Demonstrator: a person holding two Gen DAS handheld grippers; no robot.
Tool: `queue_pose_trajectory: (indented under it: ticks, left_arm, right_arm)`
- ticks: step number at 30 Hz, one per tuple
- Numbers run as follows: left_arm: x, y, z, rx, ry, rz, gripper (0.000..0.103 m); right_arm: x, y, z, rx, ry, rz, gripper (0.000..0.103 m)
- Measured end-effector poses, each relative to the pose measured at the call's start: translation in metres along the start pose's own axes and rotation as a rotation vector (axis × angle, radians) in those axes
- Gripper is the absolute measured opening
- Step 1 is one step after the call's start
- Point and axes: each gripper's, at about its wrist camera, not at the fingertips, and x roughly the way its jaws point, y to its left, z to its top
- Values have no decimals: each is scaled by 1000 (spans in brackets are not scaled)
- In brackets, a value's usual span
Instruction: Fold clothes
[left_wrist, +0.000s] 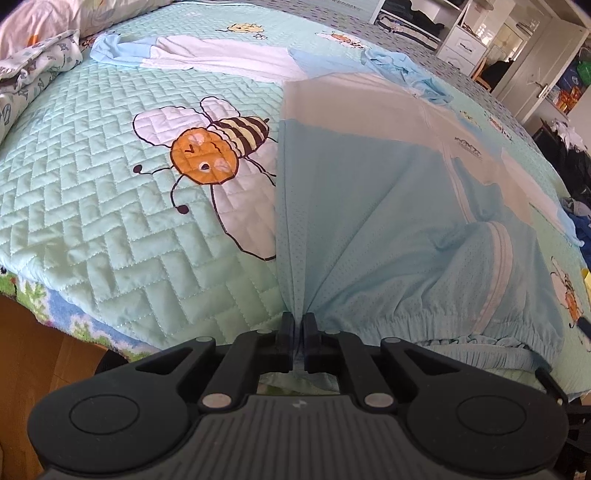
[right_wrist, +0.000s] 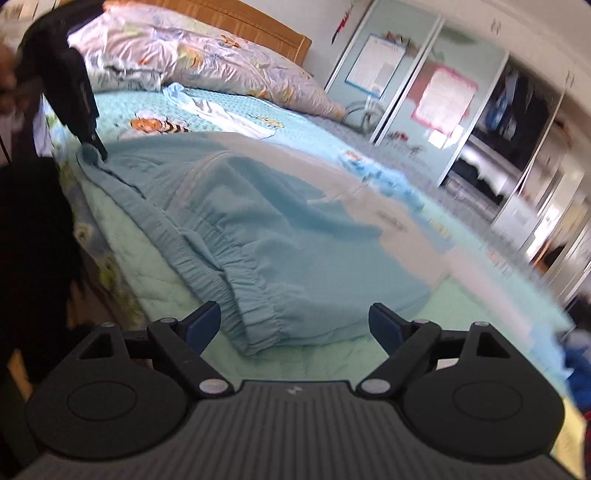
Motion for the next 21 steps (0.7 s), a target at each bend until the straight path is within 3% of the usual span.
queue_pose_trajectory:
  ticks: [9, 11, 13, 15, 17, 21]
  left_arm:
    - [1, -3, 0, 33, 9, 15, 7]
    - [2, -3, 1, 34, 14, 17, 8]
    - [2, -3, 1, 36, 17, 14, 8]
    - [3, -3, 1, 37, 19, 9, 12]
    - [3, -4, 1, 46, 23, 6, 16]
    - [2, -8, 1, 55, 27, 8, 20]
  right_arm:
    - [18, 6, 10, -58, 7, -150, 97]
    - [26, 2, 8, -51, 63, -205, 97]
    - [26, -14, -3, 64, 139, -241, 98]
    - [19, -34, -23, 237, 212, -228, 100]
    - [9, -42, -41, 304, 230, -217, 102]
    - [5, -40, -42, 254, 209, -179, 102]
